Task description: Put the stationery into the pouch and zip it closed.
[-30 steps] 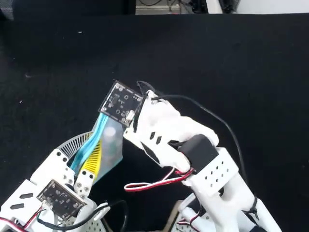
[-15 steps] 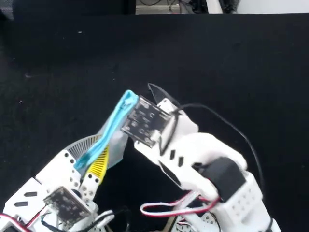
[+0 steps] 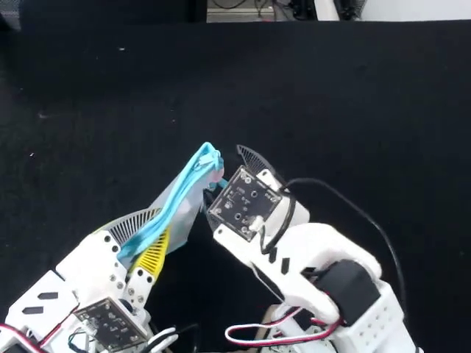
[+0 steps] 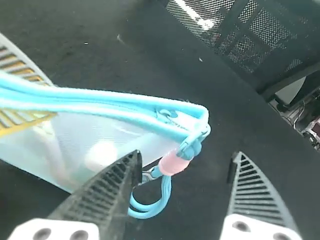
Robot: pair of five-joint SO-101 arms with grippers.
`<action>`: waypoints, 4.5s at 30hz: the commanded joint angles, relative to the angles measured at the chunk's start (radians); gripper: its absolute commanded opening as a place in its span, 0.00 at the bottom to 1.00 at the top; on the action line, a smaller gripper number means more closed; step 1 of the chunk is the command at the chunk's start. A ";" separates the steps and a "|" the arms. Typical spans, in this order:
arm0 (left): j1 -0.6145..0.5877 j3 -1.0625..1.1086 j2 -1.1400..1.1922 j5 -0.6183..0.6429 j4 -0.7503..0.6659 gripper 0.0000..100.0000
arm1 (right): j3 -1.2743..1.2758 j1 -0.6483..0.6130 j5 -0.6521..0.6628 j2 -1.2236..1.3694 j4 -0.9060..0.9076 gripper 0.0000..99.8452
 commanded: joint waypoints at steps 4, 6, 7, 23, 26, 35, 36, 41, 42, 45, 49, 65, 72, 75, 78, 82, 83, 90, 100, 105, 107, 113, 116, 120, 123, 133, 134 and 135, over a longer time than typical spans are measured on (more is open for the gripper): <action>0.018 0.007 0.015 -0.011 0.043 0.03 | 0.054 0.071 0.000 -0.015 -0.146 0.27; 0.018 0.008 0.015 -0.011 0.043 0.03 | 0.045 0.069 0.002 -0.015 -0.153 0.24; 0.015 0.010 0.015 -0.011 0.043 0.03 | 0.036 0.068 0.002 -0.015 -0.153 0.22; 0.018 0.015 0.015 -0.009 0.044 0.03 | 0.024 0.069 0.086 -0.168 -0.169 0.01; 0.018 0.015 0.015 -0.009 0.044 0.03 | 0.059 0.069 0.084 -0.185 -0.164 0.01; 0.018 0.015 0.015 -0.008 0.044 0.03 | 0.150 0.072 0.084 -0.168 -0.269 0.01; 0.018 0.015 0.015 -0.008 0.046 0.03 | 0.150 0.086 0.084 -0.168 -0.279 0.01; 0.018 0.007 0.014 -0.008 0.081 0.03 | 0.150 0.201 0.026 -0.168 -0.311 0.01; 0.018 0.005 0.014 -0.008 0.086 0.03 | 0.150 0.219 0.011 -0.166 -0.311 0.01; 0.018 0.005 0.014 -0.008 0.083 0.03 | 0.150 0.255 0.000 -0.166 -0.310 0.01; 0.018 0.005 0.014 -0.008 0.080 0.03 | 0.151 0.255 0.000 -0.166 -0.305 0.01; 0.019 0.005 0.014 -0.008 0.080 0.03 | 0.243 0.158 0.000 -0.166 -0.328 0.01; 0.019 0.007 0.014 -0.008 0.084 0.03 | 0.213 0.158 0.000 -0.166 -0.270 0.17; 0.019 0.007 0.014 -0.008 0.084 0.03 | 0.179 0.158 0.005 -0.165 -0.255 0.22; 0.019 0.010 0.014 -0.008 0.086 0.03 | 0.131 0.158 0.043 -0.128 -0.253 0.19; 0.019 0.015 0.014 -0.008 0.087 0.03 | -0.015 0.160 0.069 0.061 -0.146 0.19; 0.019 0.015 0.014 -0.008 0.087 0.03 | -0.074 0.157 0.060 0.120 -0.086 0.19; 0.019 0.016 0.014 -0.009 0.087 0.03 | -0.479 0.137 0.238 0.364 0.295 0.19; 0.051 0.016 0.017 -0.009 0.087 0.03 | -0.628 0.169 0.520 0.478 0.417 0.21; 0.186 0.074 0.017 -0.009 0.087 0.03 | -0.634 0.169 0.707 0.521 0.525 0.25; 0.209 0.105 0.017 -0.009 0.087 0.03 | -0.636 0.173 0.779 0.521 0.532 0.25; 0.211 0.101 0.017 -0.009 0.087 0.03 | -0.636 0.244 0.934 0.521 0.532 0.25; 0.211 0.101 0.017 -0.009 0.087 0.03 | -0.634 0.253 0.947 0.521 0.532 0.25; 0.213 0.101 0.017 -0.009 0.087 0.03 | -0.636 0.252 0.947 0.507 0.534 0.25; 0.217 0.102 0.017 -0.009 0.087 0.03 | -0.636 0.233 0.948 0.456 0.526 0.25; 0.220 0.099 0.015 0.021 0.087 0.03 | -0.593 0.173 0.948 0.420 0.555 0.25; 0.222 0.099 0.015 0.026 0.087 0.03 | -0.588 0.173 0.948 0.420 0.555 0.25; 0.222 0.099 0.015 0.026 0.087 0.03 | -0.585 0.173 0.948 0.420 0.555 0.25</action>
